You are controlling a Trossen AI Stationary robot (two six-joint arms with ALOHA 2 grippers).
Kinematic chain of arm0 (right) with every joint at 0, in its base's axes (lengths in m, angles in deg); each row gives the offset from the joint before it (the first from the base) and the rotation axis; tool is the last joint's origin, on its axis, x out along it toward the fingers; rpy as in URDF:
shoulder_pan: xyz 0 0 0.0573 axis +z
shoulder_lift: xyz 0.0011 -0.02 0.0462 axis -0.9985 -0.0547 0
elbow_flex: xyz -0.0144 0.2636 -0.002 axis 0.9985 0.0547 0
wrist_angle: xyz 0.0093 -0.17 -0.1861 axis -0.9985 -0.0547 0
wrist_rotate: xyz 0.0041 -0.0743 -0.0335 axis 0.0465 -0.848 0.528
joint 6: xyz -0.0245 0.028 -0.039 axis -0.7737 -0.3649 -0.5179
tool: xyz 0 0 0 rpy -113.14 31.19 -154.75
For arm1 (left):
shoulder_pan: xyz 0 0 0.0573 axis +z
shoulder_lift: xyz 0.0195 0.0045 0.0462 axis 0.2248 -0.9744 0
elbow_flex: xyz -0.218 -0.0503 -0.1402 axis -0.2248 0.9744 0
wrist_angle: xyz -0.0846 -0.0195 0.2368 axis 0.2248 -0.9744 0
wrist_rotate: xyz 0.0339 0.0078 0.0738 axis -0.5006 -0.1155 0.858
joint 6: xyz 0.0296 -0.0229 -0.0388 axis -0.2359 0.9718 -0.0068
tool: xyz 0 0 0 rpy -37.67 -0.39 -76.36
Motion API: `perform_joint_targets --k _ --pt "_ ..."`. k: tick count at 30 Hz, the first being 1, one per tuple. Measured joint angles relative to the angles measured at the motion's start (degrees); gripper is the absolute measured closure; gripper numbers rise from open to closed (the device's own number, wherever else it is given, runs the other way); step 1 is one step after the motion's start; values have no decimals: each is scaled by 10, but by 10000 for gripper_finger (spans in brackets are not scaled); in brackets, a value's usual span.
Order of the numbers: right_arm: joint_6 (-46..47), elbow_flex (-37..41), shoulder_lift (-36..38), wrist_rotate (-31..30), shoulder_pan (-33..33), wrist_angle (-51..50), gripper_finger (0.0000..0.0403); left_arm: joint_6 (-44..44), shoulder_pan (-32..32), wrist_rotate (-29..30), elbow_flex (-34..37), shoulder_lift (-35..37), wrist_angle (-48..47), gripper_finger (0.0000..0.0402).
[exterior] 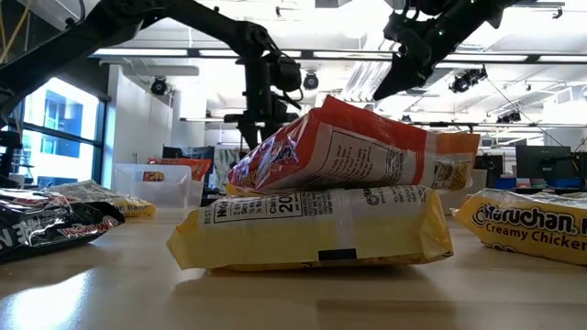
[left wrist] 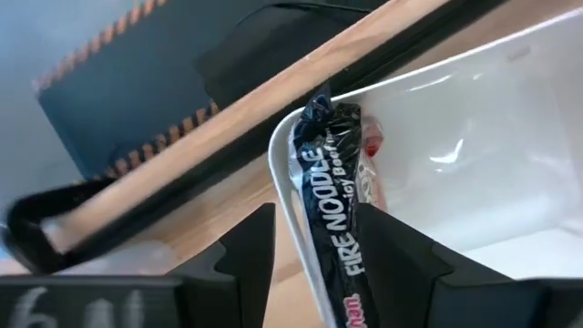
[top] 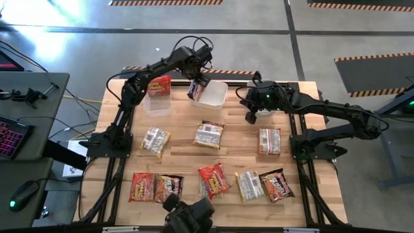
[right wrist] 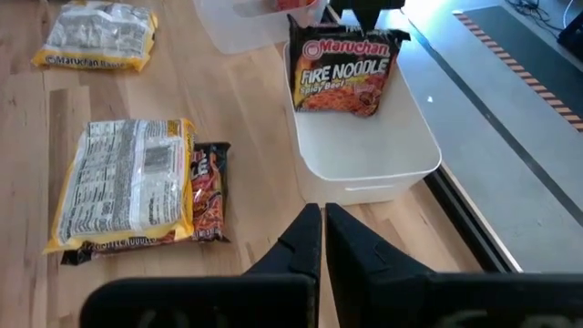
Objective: Sort Maruchan noodles
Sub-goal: Put the black noodle pack into the white bin, then put the yellow noodle pack into the gray bin
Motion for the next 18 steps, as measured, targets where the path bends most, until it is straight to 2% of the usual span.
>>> perform_joint_targets --k 4,9,13,18 --pt "-3 11 0 0 0 -3 403 -41 -11 29 0 19 5 270" --pt "-4 51 0 0 0 34 403 -86 -31 27 1 46 42 301" --pt "-1 108 1 4 0 130 403 -109 -49 -10 7 68 106 326" --pt "32 183 2 18 0 279 403 -122 -74 -80 93 104 259 347"
